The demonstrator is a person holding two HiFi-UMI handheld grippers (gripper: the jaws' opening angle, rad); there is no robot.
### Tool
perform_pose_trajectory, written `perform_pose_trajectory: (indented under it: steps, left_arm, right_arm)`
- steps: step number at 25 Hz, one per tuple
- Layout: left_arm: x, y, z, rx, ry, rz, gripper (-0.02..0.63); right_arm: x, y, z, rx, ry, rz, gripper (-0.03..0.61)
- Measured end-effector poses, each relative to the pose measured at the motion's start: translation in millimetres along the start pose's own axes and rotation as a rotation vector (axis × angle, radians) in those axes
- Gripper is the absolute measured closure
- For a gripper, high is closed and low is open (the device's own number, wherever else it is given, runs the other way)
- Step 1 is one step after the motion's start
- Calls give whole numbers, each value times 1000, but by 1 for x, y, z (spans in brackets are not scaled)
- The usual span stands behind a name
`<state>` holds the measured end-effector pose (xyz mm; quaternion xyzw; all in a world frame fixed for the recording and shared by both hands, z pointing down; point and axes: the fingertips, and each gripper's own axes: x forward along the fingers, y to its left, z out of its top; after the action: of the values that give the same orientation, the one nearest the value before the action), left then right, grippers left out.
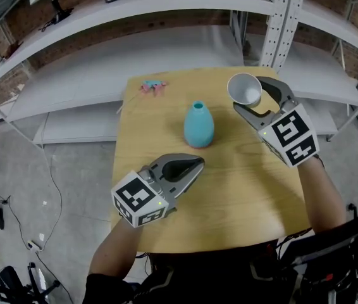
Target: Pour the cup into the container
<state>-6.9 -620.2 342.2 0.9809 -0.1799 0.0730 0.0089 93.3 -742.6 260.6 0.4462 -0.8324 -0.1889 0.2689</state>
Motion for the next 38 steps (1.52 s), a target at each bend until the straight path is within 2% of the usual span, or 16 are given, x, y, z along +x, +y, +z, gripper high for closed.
perform_pose_trajectory:
  steps: [5, 15, 24, 31, 38]
  left_arm:
    - [0, -1, 1, -1, -4, -5, 612]
    - [-3, -1, 0, -3, -2, 1, 612]
    - [-5, -5, 0, 1, -4, -21, 612]
    - [-5, -7, -1, 2, -3, -35, 612]
    - [-8, -8, -1, 3, -2, -45, 612]
  right_arm:
    - [4, 8, 22, -159, 15, 2, 278]
    - [10, 22, 47, -383, 47, -11, 278]
    - [18, 36, 57, -499, 72, -8, 278]
    - [20, 36, 61, -597, 99, -38, 278]
    - [23, 39, 61, -657, 117, -53, 278]
